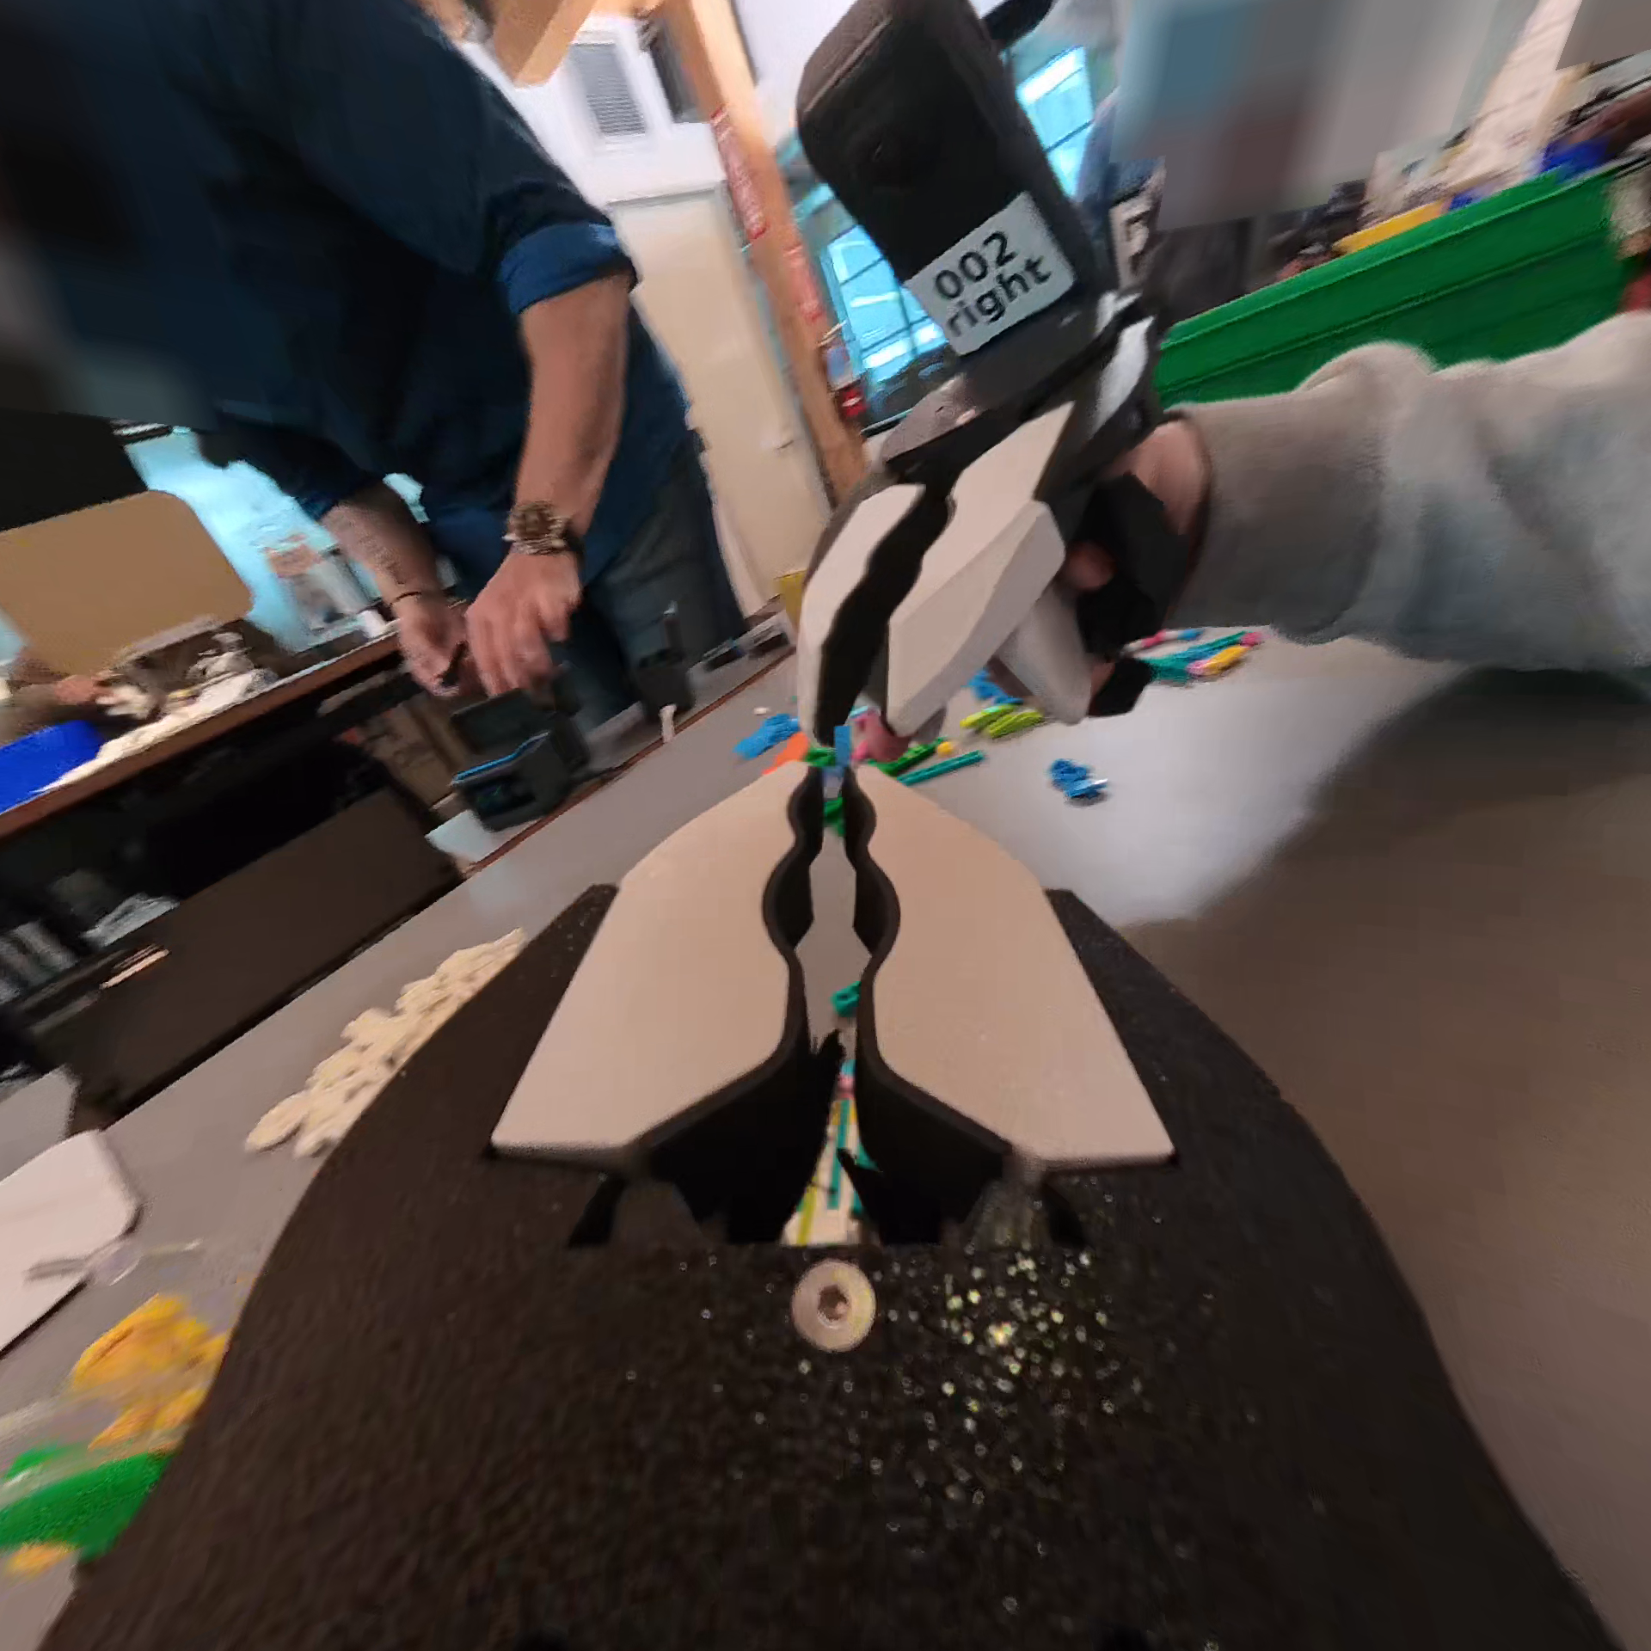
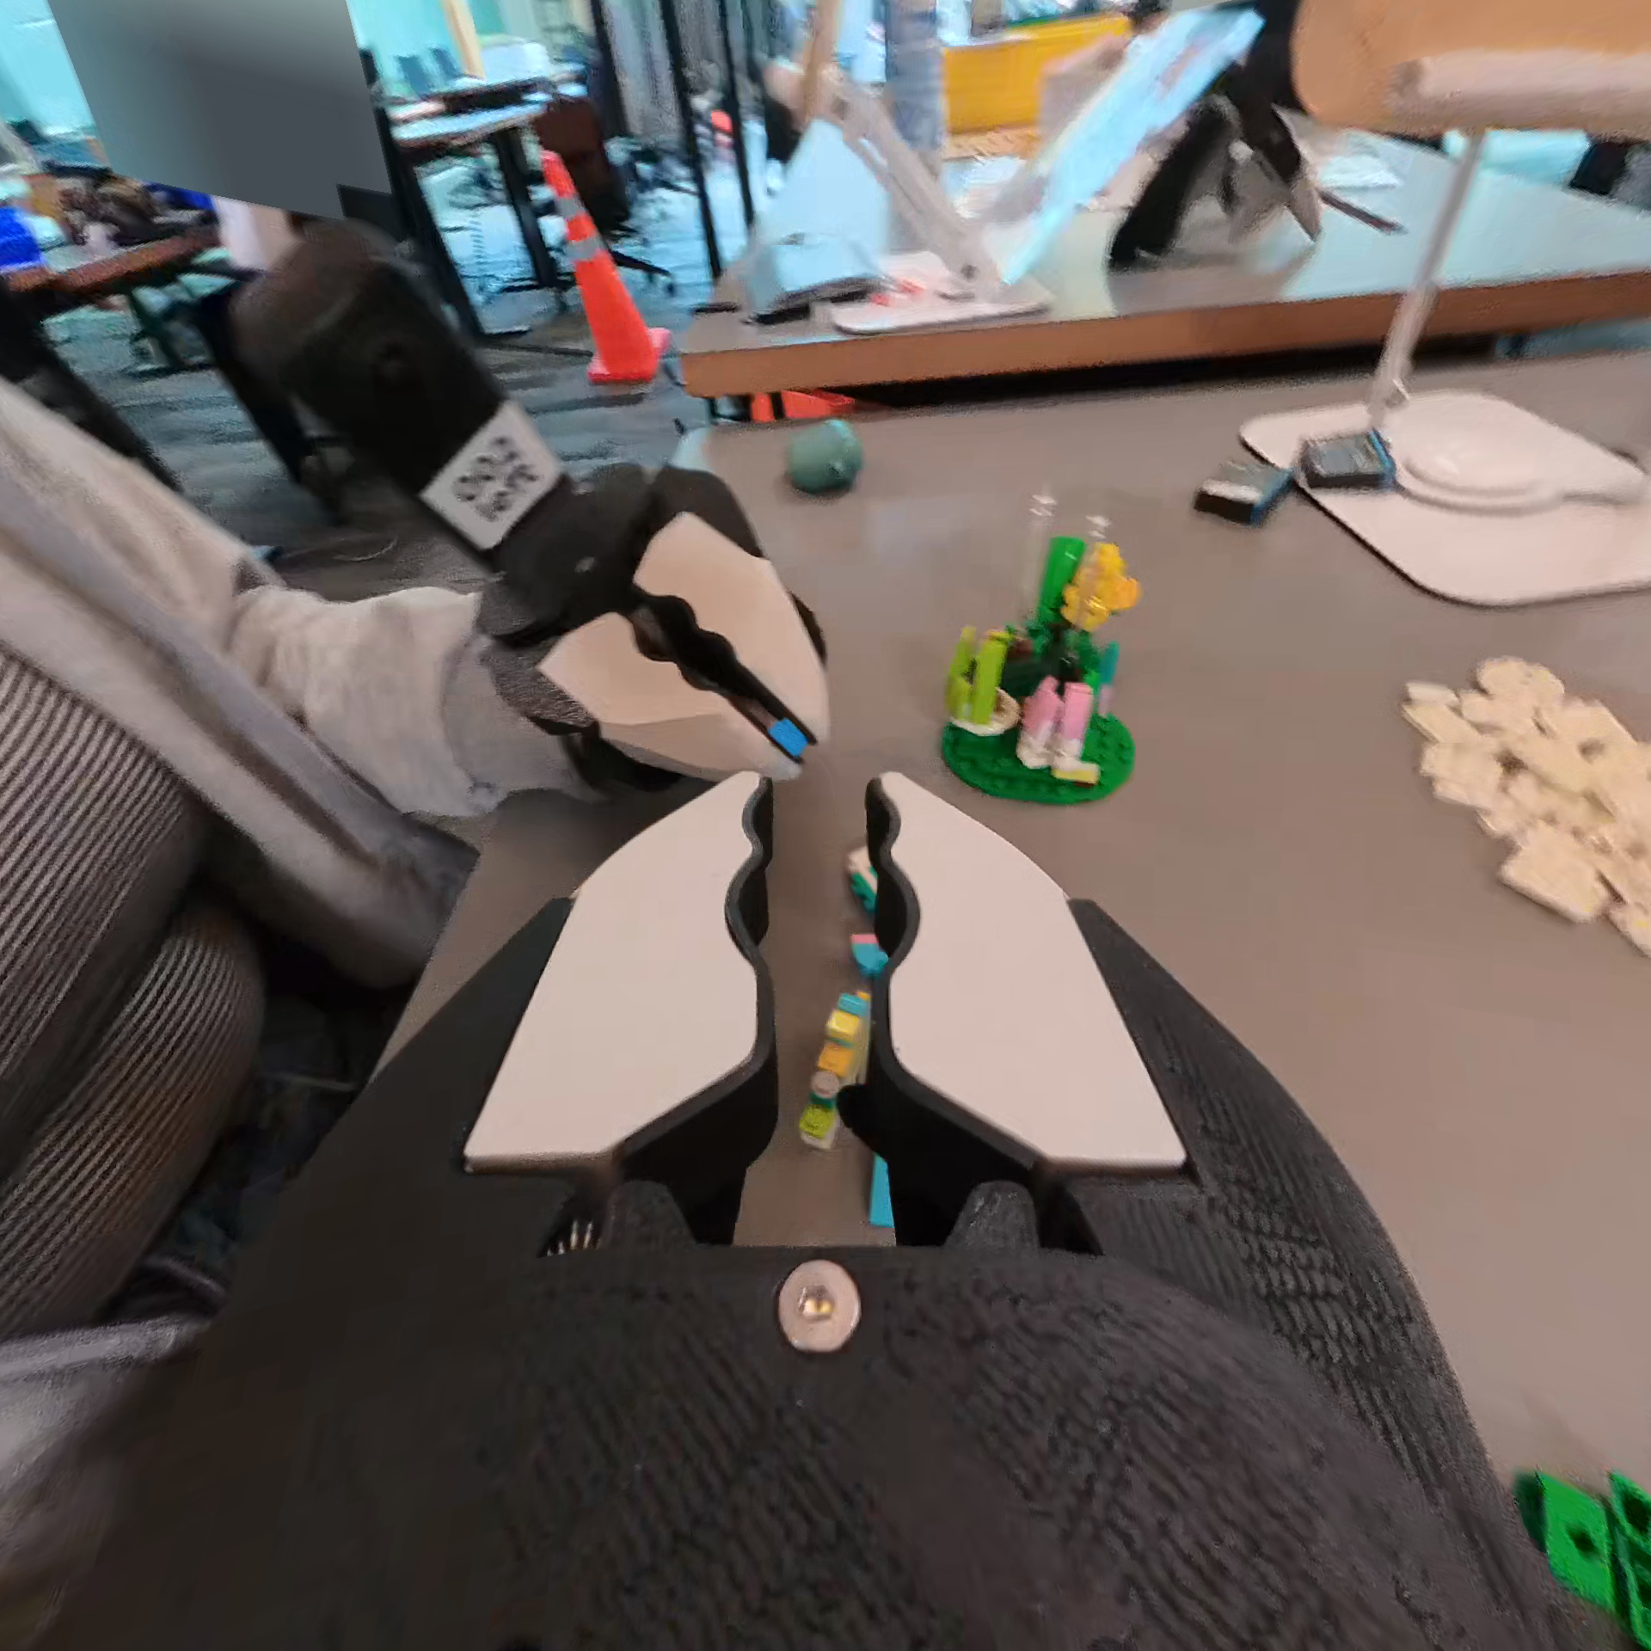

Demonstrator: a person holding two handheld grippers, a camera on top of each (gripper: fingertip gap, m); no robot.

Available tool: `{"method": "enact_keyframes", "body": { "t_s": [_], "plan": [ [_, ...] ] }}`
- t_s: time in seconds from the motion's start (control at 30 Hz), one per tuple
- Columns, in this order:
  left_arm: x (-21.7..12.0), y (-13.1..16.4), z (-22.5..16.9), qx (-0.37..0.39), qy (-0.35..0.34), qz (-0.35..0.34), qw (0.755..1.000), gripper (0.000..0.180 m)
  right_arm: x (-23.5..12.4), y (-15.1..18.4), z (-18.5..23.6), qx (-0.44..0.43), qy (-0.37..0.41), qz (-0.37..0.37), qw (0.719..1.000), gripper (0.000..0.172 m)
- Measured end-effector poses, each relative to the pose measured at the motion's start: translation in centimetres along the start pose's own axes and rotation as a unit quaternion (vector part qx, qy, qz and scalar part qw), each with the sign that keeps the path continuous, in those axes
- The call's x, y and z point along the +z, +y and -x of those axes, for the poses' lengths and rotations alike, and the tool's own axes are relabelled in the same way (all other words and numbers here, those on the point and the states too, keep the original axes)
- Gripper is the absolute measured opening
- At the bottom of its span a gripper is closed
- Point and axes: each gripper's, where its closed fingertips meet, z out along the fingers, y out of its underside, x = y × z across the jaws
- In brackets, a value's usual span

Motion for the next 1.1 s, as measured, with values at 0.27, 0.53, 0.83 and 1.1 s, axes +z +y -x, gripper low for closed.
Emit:
{"method": "enact_keyframes", "body": {
  "t_s": [0.27, 0.53, 0.83, 1.1],
  "plan": [
    [-0.1, 0.0, -1.9, -0.032, 0.076, -0.006, 0.997, 0.004, 0.1, 0.2, 2.1, -0.039, -0.054, -0.01, 0.998, 0.004],
    [0.1, 0.0, -2.2, -0.057, 0.087, -0.006, 0.995, 0.005, 0.4, 0.8, 2.3, -0.068, -0.063, 0.016, 0.996, 0.002],
    [0.3, 0.7, 1.1, -0.069, -0.028, 0.006, 0.997, 0.025, -3.9, 0.1, -13.1, 0.033, 0.187, 0.074, 0.979, 0.001],
    [-0.6, 1.1, 3.6, -0.087, -0.102, 0.007, 0.991, 0.019, -4.4, 6.0, -28.5, 0.304, 0.256, 0.216, 0.892, 0.001]
  ]
}}
